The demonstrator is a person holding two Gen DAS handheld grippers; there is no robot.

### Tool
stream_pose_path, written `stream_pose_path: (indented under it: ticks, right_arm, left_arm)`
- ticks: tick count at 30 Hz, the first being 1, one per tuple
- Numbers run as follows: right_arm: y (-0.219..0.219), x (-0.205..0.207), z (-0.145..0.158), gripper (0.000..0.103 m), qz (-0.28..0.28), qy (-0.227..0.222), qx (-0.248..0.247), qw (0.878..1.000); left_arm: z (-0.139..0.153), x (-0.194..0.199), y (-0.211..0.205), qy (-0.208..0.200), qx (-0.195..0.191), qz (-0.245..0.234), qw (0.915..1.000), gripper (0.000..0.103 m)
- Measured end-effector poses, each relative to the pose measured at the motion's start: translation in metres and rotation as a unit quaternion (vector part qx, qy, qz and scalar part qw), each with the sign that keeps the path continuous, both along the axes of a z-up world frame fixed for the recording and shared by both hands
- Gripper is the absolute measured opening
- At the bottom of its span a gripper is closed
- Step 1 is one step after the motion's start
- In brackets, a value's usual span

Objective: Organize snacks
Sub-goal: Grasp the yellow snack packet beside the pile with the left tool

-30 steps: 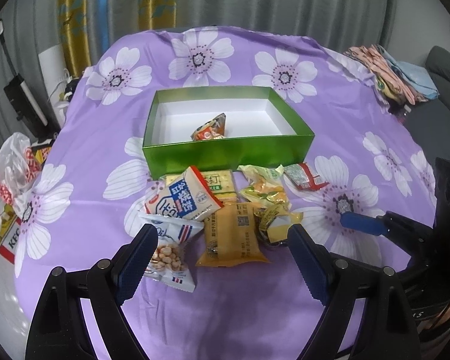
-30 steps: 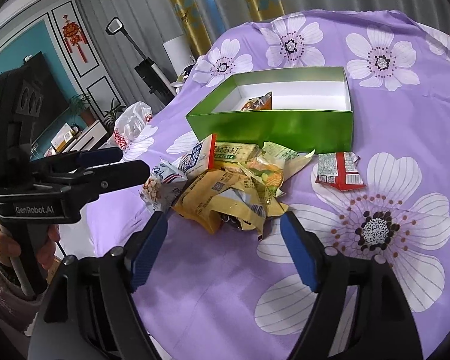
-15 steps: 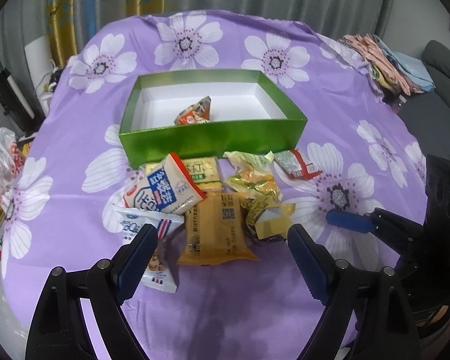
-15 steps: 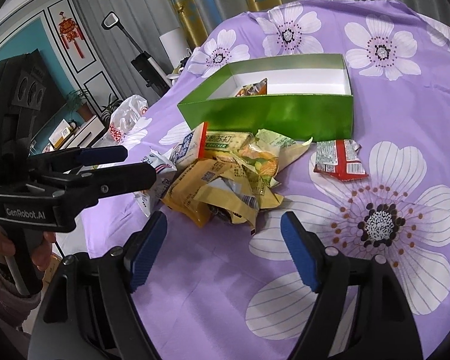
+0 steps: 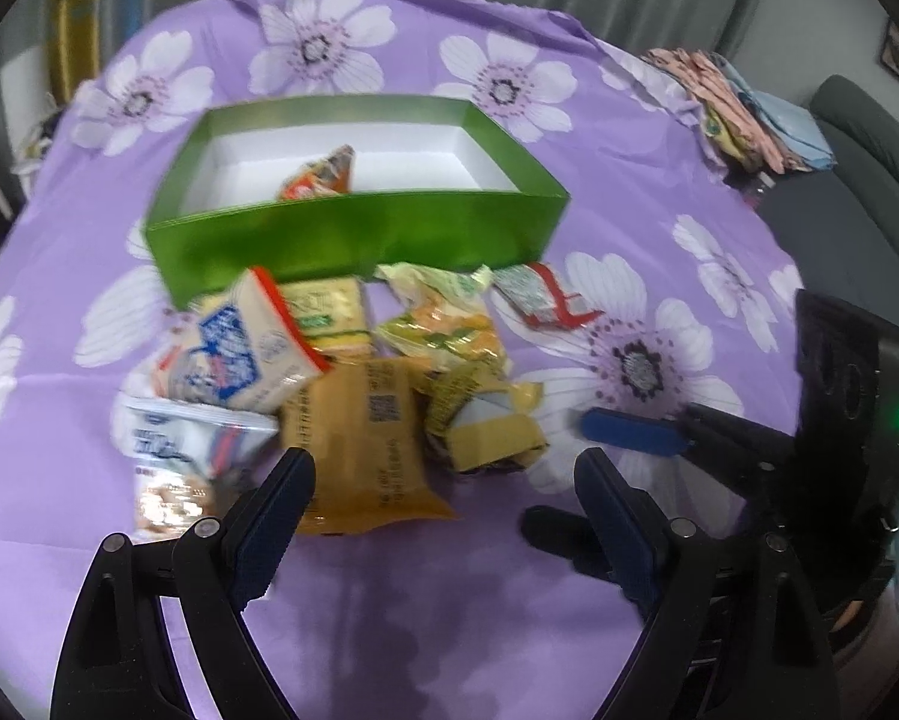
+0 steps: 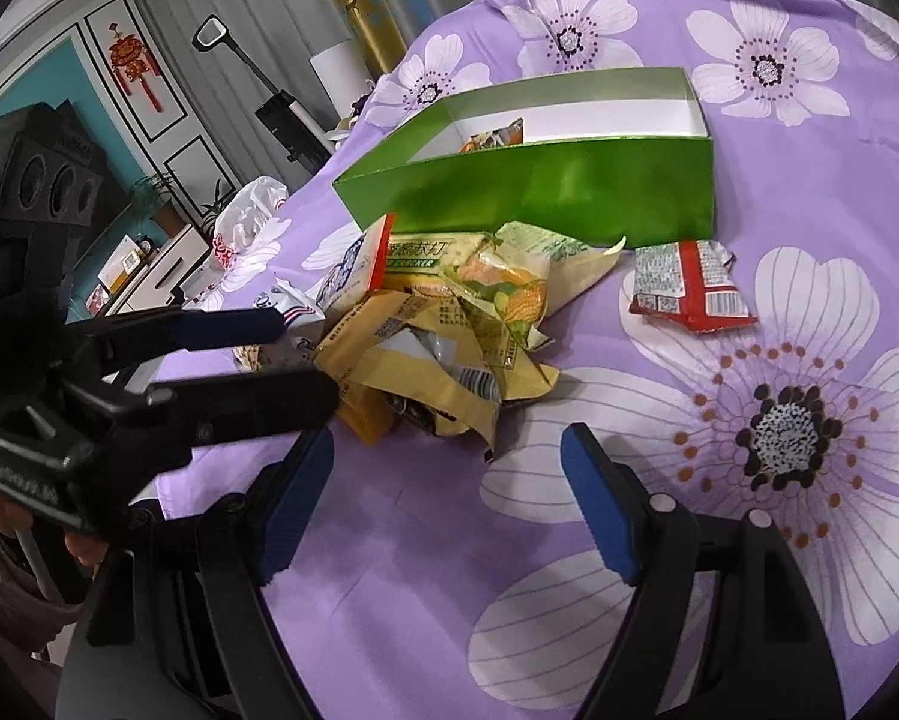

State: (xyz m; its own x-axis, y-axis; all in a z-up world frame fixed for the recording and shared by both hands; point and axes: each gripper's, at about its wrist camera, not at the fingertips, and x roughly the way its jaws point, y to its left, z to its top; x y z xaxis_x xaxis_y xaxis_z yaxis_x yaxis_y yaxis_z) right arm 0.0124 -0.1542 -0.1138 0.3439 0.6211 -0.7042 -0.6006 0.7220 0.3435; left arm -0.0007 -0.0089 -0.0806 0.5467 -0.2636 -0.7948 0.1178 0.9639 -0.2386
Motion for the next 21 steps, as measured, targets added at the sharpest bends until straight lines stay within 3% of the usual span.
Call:
stream_pose_path:
  ticks: [5, 16, 21]
  right_arm:
    - [0.004, 0.004, -0.005, 0.079, 0.007, 0.005, 0.005, 1.000]
    - [0.011, 0.021, -0.015, 0.078, -0.005, 0.024, 0.016, 1.000]
    - [0.015, 0.026, -0.017, 0.078, -0.001, 0.028, 0.023, 0.999]
  left_arm:
    - [-0.010, 0.009, -0.003, 0.020, -0.036, -0.012, 0.9991, 0.088]
    - [-0.016, 0.030, -0.011, 0.018, -0.034, -0.020, 0.9991, 0.087]
    - [-0.016, 0.036, -0.010, 0.020, -0.040, -0.019, 0.9988, 0.065]
